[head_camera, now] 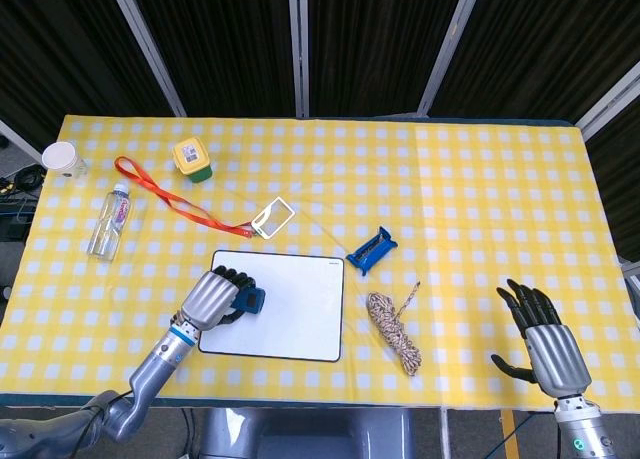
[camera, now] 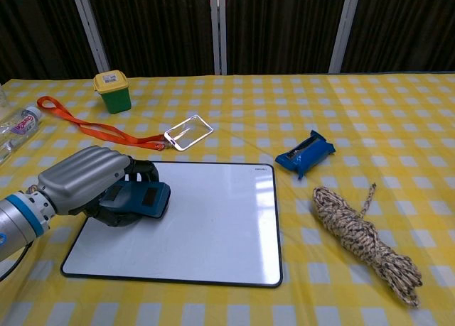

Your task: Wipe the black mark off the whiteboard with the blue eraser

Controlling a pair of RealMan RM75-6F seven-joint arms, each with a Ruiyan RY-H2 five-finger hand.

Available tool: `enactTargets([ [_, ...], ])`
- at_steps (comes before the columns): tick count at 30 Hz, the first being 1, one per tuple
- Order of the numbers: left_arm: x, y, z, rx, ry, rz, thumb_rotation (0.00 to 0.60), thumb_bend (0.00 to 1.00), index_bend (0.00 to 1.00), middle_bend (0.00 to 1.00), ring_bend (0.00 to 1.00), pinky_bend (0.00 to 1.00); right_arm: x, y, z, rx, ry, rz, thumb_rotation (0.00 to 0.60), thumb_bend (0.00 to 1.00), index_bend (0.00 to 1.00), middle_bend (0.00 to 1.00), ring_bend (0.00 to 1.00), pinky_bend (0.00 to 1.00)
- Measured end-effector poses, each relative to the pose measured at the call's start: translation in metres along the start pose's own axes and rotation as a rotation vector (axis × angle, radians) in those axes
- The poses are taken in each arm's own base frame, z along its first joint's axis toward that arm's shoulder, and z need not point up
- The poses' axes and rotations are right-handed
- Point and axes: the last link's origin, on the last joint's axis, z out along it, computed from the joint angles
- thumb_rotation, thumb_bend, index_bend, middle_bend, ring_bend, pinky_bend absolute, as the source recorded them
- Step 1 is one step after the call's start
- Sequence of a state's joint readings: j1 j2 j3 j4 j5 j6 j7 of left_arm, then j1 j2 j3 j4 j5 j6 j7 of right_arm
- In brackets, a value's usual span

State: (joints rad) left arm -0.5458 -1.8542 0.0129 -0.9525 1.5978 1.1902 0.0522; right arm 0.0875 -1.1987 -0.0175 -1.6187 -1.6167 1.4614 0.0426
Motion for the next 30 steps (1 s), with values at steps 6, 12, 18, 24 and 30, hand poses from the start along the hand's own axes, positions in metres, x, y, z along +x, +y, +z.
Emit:
enactTargets([
  [6,0.002,0.015,0.005,-0.033,0.012,-0.018,0.600,0.64,0.78,0.58,0.53,0.48,0.001,0.001,0.000,-0.002,0.004,0.005,0.600,0.07,0.01,0.00,0.00,0.00],
  [12,0.001,0.039,0.012,-0.073,0.015,-0.026,0.600,0.64,0.78,0.58,0.53,0.48,0.004,0.002,0.000,-0.003,0.008,0.014,0.600,0.07,0.01,0.00,0.00,0.00],
  [18,-0.001,0.066,0.024,-0.111,0.016,-0.027,0.600,0.64,0.78,0.58,0.53,0.48,0.005,0.002,0.000,-0.004,0.006,0.025,0.600,0.07,0.01,0.00,0.00,0.00],
  [24,0.001,0.065,0.036,-0.083,0.034,-0.029,0.600,0.64,0.78,0.58,0.53,0.48,0.005,0.005,0.002,-0.013,0.003,0.028,0.600,0.07,0.01,0.00,0.00,0.00],
  [30,0.004,0.050,0.042,-0.057,0.040,-0.012,0.600,0.64,0.78,0.58,0.53,0.48,0.003,0.005,0.002,-0.011,-0.002,0.023,0.600,0.07,0.01,0.00,0.00,0.00],
])
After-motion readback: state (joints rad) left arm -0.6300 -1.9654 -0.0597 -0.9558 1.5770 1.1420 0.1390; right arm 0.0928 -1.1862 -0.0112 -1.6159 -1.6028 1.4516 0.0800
